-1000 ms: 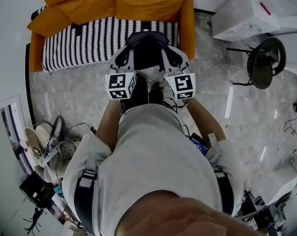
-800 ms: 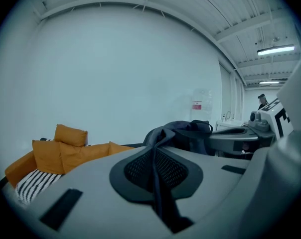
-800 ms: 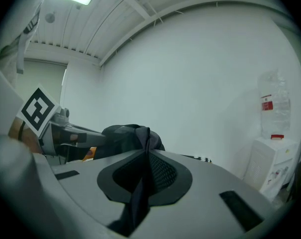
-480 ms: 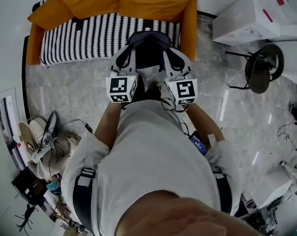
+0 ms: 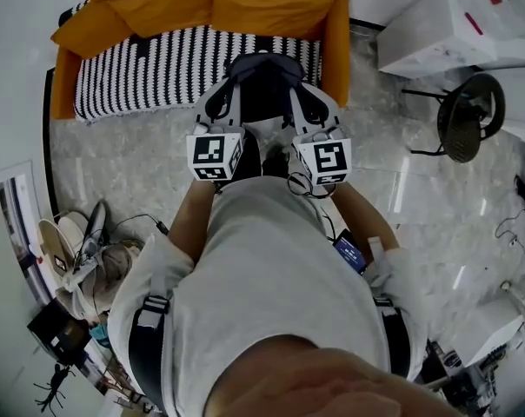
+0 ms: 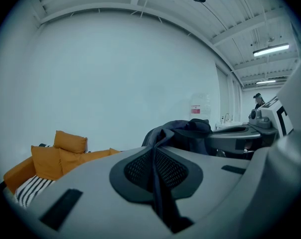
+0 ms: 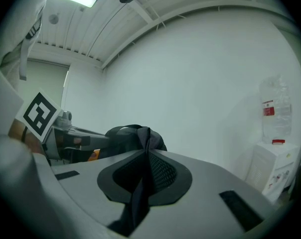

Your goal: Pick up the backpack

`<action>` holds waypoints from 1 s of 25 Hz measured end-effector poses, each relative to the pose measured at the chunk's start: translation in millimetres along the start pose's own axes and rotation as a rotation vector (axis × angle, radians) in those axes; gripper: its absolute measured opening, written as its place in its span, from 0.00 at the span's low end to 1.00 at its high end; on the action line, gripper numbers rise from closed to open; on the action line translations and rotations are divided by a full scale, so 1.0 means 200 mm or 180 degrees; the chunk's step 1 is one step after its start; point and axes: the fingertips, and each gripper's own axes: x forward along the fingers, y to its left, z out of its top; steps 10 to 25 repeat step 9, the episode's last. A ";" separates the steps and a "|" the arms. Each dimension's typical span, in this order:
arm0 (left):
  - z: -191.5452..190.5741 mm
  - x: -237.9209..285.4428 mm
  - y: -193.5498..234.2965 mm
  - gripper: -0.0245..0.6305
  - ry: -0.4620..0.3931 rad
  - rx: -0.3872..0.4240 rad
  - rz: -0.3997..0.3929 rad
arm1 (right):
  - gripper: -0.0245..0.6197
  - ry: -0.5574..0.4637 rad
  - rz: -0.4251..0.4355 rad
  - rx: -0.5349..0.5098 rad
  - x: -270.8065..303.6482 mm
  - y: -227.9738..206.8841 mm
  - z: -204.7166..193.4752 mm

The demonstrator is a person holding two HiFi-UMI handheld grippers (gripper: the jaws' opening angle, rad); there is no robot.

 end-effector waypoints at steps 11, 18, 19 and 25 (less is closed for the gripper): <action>-0.02 0.00 -0.01 0.08 0.0045 0.0001 -0.0012 | 0.12 0.0041 0.0004 0.0059 -0.01 0.01 -0.03; -0.02 0.00 -0.01 0.08 0.0045 0.0001 -0.0012 | 0.12 0.0041 0.0004 0.0059 -0.01 0.01 -0.03; -0.02 0.00 -0.01 0.08 0.0045 0.0001 -0.0012 | 0.12 0.0041 0.0004 0.0059 -0.01 0.01 -0.03; -0.02 0.00 -0.01 0.08 0.0045 0.0001 -0.0012 | 0.12 0.0041 0.0004 0.0059 -0.01 0.01 -0.03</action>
